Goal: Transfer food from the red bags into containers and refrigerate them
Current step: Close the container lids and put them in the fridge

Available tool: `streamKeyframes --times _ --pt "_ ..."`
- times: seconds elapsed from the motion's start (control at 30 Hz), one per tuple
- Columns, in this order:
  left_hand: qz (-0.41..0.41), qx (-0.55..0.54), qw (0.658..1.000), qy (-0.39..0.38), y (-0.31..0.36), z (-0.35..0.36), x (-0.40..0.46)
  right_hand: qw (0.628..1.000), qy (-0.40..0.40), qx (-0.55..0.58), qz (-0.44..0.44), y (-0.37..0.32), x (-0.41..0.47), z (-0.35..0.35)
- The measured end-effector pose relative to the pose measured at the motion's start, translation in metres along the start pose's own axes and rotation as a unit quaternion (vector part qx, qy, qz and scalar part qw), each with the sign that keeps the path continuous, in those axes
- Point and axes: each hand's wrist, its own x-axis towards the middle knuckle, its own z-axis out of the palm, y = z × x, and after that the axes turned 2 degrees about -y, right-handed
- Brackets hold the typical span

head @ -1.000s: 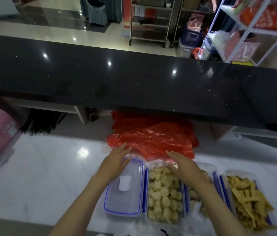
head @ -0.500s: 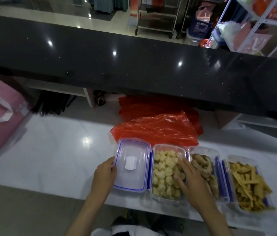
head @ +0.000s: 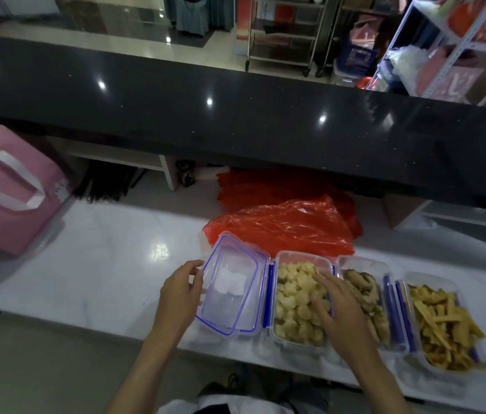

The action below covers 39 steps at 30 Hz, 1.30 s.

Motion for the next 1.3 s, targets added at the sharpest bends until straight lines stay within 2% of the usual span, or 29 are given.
streamKeyframes --times 0.07,0.13,0.27,0.37,0.43,0.57,0.63,0.7,0.77,0.87,0.97,1.07,1.17,1.3 --pt "0.013 -0.051 0.999 0.007 0.017 -0.005 -0.008 0.997 -0.002 0.071 0.000 -0.018 0.003 0.000" --pt "0.032 -0.059 0.998 0.015 0.035 -0.007 -0.018 0.979 -0.055 0.192 0.036 -0.042 0.009 0.003" --pt "0.099 -0.042 0.994 0.015 0.068 0.003 -0.040 0.891 -0.189 0.380 0.163 -0.084 0.020 0.018" --pt "0.164 -0.004 0.986 -0.029 0.076 0.017 -0.053 0.817 -0.193 0.500 0.211 -0.104 0.021 0.022" --pt "0.186 0.002 0.978 -0.091 0.074 0.025 -0.056 0.800 -0.165 0.534 0.218 -0.107 0.022 0.021" --pt "0.182 -0.068 0.962 -0.192 0.069 0.041 -0.058 0.837 -0.086 0.492 0.224 -0.094 0.019 0.015" --pt "0.185 -0.070 0.965 -0.173 0.064 0.047 -0.054 0.845 -0.045 0.483 0.226 -0.085 0.019 0.010" --pt "0.184 -0.034 0.975 -0.117 0.057 0.053 -0.044 0.848 -0.021 0.477 0.229 -0.073 0.019 0.002" --pt "0.144 0.002 0.983 -0.115 0.052 0.061 -0.031 0.865 -0.003 0.451 0.219 -0.059 0.017 -0.007" --pt "0.025 0.007 0.977 -0.213 0.048 0.076 -0.014 0.884 0.008 0.420 0.207 -0.031 0.014 -0.014" --pt "-0.013 -0.011 0.964 -0.264 0.048 0.094 -0.003 0.900 0.006 0.380 0.214 -0.003 0.015 -0.014" --pt "-0.022 -0.023 0.966 -0.258 0.049 0.108 0.001 0.943 0.030 0.257 0.209 0.016 0.017 -0.015" --pt "-0.028 -0.023 0.969 -0.246 0.051 0.115 0.001 0.982 0.040 0.099 0.157 0.030 0.016 -0.015" --pt "-0.035 -0.031 0.974 -0.223 0.055 0.121 -0.002 0.992 0.028 -0.050 0.111 0.041 0.015 -0.012"
